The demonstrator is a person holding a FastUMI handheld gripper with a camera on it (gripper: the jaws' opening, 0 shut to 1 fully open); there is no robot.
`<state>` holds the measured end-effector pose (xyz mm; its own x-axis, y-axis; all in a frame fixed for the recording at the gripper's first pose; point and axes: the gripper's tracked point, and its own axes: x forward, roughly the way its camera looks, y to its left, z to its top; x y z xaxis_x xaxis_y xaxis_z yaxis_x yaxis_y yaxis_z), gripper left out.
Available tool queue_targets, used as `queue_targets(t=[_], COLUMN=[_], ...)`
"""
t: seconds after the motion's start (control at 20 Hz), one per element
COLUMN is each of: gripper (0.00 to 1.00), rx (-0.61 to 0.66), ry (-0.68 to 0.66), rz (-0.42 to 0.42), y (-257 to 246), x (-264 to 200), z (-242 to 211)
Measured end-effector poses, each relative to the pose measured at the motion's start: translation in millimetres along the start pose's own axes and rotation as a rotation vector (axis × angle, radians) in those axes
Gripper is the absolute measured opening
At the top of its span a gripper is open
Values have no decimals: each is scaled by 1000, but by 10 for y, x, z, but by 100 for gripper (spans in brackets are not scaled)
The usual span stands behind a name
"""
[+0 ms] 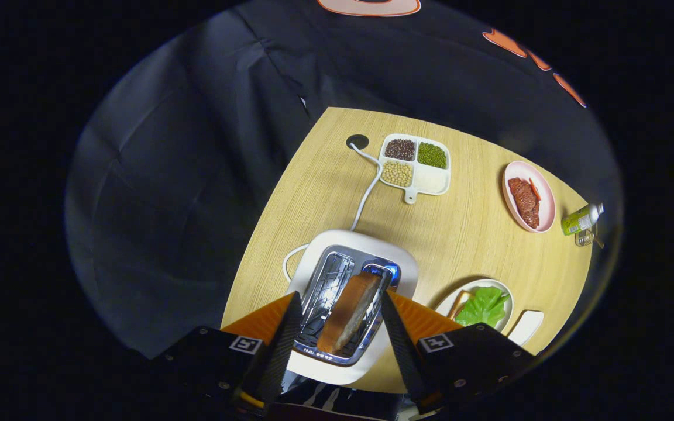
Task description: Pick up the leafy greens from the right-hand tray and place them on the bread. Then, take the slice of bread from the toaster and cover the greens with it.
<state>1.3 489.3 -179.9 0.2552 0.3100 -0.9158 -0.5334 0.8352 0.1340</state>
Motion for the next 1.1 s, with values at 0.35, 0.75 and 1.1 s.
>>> queue_targets(t=[0.35,0.75,1.1], gripper=[24,12,7], rx=[39,75,70], ry=[35,-10,-126], rz=[-38,37,115], y=[-189,-187,-350], x=[-33,-350,-888], z=[-104,-91,-13])
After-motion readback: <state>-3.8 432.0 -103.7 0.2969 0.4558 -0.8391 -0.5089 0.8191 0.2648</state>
